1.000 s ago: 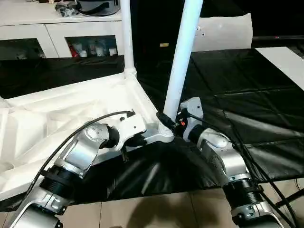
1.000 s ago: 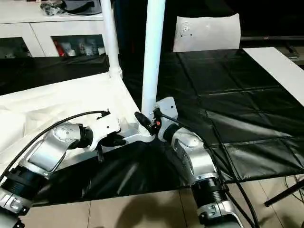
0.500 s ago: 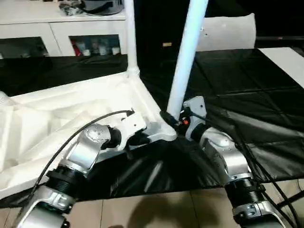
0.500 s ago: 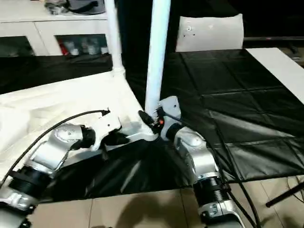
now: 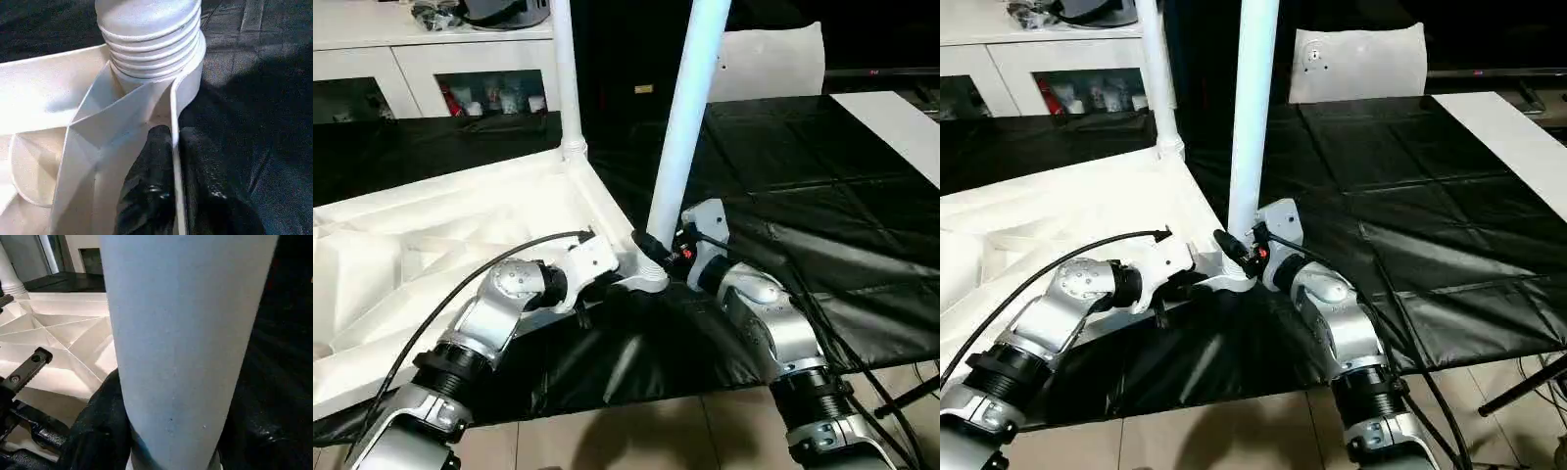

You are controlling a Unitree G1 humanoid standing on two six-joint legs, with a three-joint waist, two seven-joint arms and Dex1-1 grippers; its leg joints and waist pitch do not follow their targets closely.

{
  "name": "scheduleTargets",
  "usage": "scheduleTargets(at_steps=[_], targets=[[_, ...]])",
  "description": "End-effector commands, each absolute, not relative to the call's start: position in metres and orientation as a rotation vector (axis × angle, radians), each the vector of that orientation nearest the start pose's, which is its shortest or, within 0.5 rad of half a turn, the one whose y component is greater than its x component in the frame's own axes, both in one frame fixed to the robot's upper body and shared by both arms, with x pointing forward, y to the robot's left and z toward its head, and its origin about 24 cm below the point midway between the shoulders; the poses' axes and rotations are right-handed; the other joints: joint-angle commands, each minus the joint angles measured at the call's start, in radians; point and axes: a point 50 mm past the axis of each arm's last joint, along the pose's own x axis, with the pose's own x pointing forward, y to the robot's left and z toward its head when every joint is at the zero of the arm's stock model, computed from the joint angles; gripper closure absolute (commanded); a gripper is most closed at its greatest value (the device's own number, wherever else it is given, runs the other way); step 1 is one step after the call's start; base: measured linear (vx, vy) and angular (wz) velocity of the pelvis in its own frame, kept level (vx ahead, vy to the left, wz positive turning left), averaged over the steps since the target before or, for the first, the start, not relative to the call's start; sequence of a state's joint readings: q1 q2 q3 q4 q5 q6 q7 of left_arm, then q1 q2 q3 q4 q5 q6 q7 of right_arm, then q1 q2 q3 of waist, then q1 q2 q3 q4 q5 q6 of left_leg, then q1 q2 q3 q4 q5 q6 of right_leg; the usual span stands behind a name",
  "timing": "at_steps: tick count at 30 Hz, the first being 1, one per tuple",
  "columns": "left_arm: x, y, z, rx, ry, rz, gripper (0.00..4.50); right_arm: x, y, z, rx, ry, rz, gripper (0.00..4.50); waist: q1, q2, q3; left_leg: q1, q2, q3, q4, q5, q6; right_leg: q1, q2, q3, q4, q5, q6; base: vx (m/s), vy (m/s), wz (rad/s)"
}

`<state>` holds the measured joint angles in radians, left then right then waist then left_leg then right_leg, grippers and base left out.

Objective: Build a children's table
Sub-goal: Insert table leg to table base

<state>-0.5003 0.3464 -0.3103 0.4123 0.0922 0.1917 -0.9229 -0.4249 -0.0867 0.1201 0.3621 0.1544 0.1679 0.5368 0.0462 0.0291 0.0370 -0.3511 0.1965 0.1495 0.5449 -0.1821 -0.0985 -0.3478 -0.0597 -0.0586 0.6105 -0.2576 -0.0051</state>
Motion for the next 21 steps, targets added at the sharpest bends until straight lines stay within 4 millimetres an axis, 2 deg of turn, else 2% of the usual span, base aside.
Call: scheduleTargets(at_steps=[1,7,12,20,21], targets=[[0.305,0.131,0.037,0.479,0.465,-1.104,4.29,0.303,-0.095,0.017,0.047,0.352,0.707,2.61,0.0,0.005,-0.03,-0.004,0.037,-0.003,-0.068,-0.224,0.01,0.018,-0.078,0.055,-0.087,-0.112,-0.185,0.0,0.0,0.0],[0.299,0.139,0.034,0.505,0.505,-1.117,4.39,0.304,-0.095,0.017,0.042,0.353,0.709,2.61,-0.007,0.005,-0.033,-0.005,0.035,-0.001,-0.062,-0.183,0.02,0.023,-0.076,0.053,-0.079,-0.031,-0.202,0.0,0.0,0.0],[0.297,0.143,0.031,0.543,0.541,-1.12,4.39,0.304,-0.096,0.017,0.04,0.355,0.712,2.61,-0.009,0.007,-0.032,-0.002,0.037,0.0,-0.062,-0.196,0.016,0.022,-0.076,0.054,-0.08,-0.05,-0.203,0.0,0.0,0.0],[0.293,0.143,0.029,0.553,0.551,-1.131,4.39,0.304,-0.095,0.018,0.046,0.349,0.722,2.61,-0.01,0.006,-0.035,-0.002,0.035,0.002,-0.057,-0.162,0.019,0.027,-0.074,0.053,-0.073,0.013,-0.213,0.0,0.0,0.0],[0.293,0.143,0.029,0.549,0.551,-1.132,4.46,0.304,-0.095,0.018,0.048,0.348,0.723,2.26,-0.01,0.005,-0.035,-0.002,0.035,0.002,-0.057,-0.158,0.02,0.027,-0.073,0.053,-0.073,0.021,-0.213,0.0,0.0,0.0]])
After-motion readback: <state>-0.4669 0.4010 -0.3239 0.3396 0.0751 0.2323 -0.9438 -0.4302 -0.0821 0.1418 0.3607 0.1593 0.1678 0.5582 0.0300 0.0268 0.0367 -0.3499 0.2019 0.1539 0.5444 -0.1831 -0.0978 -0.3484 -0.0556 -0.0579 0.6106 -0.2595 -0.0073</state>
